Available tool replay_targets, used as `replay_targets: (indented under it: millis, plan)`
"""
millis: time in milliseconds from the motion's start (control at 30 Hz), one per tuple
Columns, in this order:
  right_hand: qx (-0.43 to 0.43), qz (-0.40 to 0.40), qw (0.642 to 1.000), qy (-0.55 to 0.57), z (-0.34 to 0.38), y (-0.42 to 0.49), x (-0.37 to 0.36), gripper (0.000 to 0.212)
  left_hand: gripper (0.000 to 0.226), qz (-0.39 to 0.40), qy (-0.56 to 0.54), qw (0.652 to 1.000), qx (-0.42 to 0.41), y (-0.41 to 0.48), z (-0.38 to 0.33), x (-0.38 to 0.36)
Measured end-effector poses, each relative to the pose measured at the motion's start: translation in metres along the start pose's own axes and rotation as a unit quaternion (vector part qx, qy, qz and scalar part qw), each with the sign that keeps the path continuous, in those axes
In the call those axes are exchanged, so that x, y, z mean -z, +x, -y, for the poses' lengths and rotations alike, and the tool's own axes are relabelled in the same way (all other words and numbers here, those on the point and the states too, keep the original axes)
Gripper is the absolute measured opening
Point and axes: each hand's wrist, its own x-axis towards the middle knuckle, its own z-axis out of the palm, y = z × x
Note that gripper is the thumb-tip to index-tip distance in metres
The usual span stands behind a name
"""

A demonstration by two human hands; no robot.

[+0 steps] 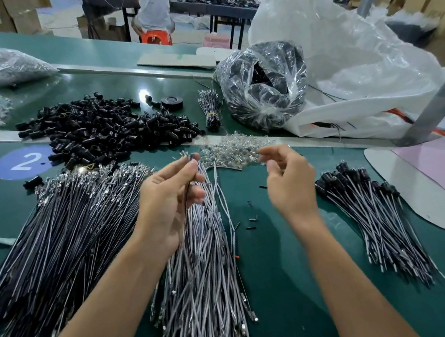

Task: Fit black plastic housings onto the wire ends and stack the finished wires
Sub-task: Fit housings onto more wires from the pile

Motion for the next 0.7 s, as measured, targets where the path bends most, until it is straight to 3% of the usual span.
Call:
replay_targets:
  millis: [100,233,533,700]
  plan:
    - [-0.01,0.05,0.986,-0.16,-0.02,0.03,0.001,0.044,0.025,-0.01,0.111,0.994,0.022,0.002,0.004,-0.001]
    - [-0.011,0.079,0.967,-0.24,-0.036,0.054,-0.011,0.032,0.024,0.009,0.179,0.983,0.029,0.0,0.008,-0.002]
    - [-0.043,0.083,0.965,-0.246,-0.052,0.067,-0.012,0.002,0.016,0.012,0.183,0.983,0.019,0.0,0.01,-0.004]
    - [-0.015,0.113,0.959,-0.26,-0.052,0.072,-0.007,0.003,0.015,0.021,0.2,0.979,0.016,0.0,0.012,-0.004]
